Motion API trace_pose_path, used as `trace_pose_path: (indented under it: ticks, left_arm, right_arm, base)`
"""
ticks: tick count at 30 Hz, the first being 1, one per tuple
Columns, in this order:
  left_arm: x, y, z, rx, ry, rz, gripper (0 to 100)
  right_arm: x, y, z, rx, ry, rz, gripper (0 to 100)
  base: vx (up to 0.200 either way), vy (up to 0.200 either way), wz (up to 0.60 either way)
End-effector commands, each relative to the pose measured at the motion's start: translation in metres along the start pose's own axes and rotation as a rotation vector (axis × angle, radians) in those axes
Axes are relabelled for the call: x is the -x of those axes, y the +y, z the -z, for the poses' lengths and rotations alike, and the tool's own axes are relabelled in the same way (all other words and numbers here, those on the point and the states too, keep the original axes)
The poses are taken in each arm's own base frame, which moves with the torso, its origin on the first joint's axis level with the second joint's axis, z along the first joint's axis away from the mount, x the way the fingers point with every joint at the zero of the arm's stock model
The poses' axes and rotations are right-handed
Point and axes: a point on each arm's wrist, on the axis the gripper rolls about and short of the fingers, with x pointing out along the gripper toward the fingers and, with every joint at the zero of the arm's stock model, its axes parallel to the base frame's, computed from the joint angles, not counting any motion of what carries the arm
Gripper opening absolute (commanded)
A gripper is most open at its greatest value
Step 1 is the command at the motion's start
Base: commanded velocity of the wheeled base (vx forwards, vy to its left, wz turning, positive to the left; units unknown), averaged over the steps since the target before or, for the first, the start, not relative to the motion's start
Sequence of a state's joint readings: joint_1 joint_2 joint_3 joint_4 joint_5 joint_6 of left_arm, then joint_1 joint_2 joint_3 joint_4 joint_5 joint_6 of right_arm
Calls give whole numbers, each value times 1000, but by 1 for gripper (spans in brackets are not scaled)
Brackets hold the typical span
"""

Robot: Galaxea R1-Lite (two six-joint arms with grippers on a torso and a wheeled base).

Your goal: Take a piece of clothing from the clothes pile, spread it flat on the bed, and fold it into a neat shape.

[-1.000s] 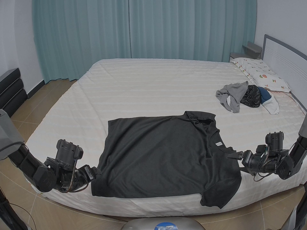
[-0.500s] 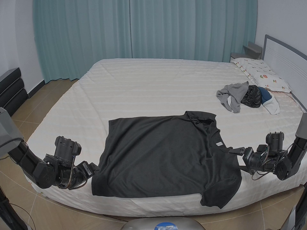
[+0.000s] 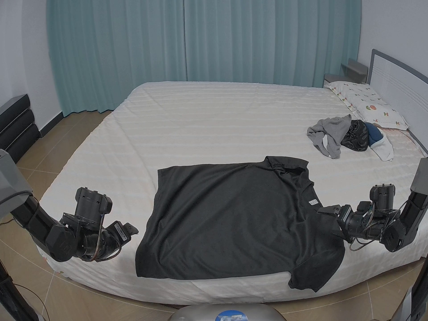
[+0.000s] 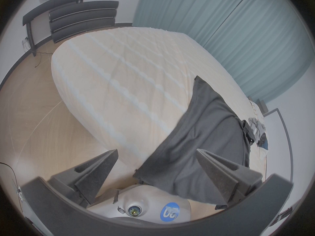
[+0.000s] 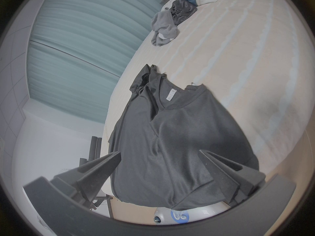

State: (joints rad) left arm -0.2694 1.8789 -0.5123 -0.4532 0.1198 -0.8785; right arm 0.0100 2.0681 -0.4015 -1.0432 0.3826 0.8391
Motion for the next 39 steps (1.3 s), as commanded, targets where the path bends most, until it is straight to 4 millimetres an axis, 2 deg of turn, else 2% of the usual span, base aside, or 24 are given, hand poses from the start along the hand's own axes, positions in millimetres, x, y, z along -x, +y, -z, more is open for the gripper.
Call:
trace_pose_path:
  ticks: [1, 6, 15, 27, 39]
  left_arm:
    - [2, -2, -1, 2, -8, 12, 100]
    - [0, -3, 2, -6, 0, 10, 100]
    - [0, -7, -1, 54, -5, 22, 100]
    - [4, -9, 14, 10, 42, 5, 100]
    - [3, -12, 8, 24, 21, 16, 100]
  right_arm:
    - [0, 1, -1, 4, -5, -6, 100]
    - [0, 2, -2, 11, -15, -17, 100]
    - [0, 2, -1, 13, -16, -20, 100]
    - [-1, 2, -1, 13, -15, -19, 100]
    - [-1, 3, -1, 16, -16, -20, 100]
  base:
    - [200, 0, 0]
    - [200, 0, 0]
    - [0, 0, 0]
    - [0, -200, 0]
    - [0, 0, 0]
